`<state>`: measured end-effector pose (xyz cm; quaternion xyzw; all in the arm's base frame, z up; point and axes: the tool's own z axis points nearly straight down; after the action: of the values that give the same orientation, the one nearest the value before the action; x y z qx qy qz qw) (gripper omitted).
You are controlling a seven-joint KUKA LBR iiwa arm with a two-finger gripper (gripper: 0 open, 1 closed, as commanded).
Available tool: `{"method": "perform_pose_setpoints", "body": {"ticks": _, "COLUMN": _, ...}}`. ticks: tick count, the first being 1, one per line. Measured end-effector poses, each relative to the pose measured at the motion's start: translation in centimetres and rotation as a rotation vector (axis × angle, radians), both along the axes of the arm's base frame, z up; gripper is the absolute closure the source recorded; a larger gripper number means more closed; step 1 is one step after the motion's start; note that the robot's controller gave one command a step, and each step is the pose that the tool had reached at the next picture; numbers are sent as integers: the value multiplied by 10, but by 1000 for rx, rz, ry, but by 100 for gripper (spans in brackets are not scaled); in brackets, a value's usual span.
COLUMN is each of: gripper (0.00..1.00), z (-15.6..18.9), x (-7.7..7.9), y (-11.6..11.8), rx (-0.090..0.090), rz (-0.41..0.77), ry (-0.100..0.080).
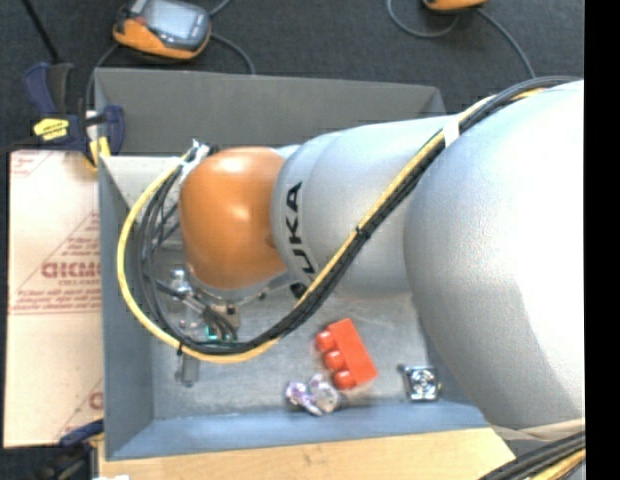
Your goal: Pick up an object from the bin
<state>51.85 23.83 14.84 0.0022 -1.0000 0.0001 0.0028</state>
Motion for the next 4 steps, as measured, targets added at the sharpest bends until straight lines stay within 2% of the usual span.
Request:
{"method": "perform_pose_setpoints", "body": {"ticks": 1, "gripper": 0, "z": -80, "x": 49, "y": -1, "rx": 2, "rz": 293, "ry": -7}}
{"method": "perform_pose_setpoints", "body": {"ticks": 2, "gripper": 0, "z": -77, "x": 62, "y": -21, "rx": 4, "rz": 208, "ry": -14}}
{"method": "perform_pose_setpoints", "body": {"ticks": 3, "gripper": 0, "z": -79, "x": 5, "y": -64, "rx": -1, "rz": 359, "ry": -4}}
{"method": "perform_pose_setpoints", "body": {"ticks": 4, "gripper": 0, "z": -47, "x": -41, "y": -129, "rx": -1, "rz": 381, "ry": -9}}
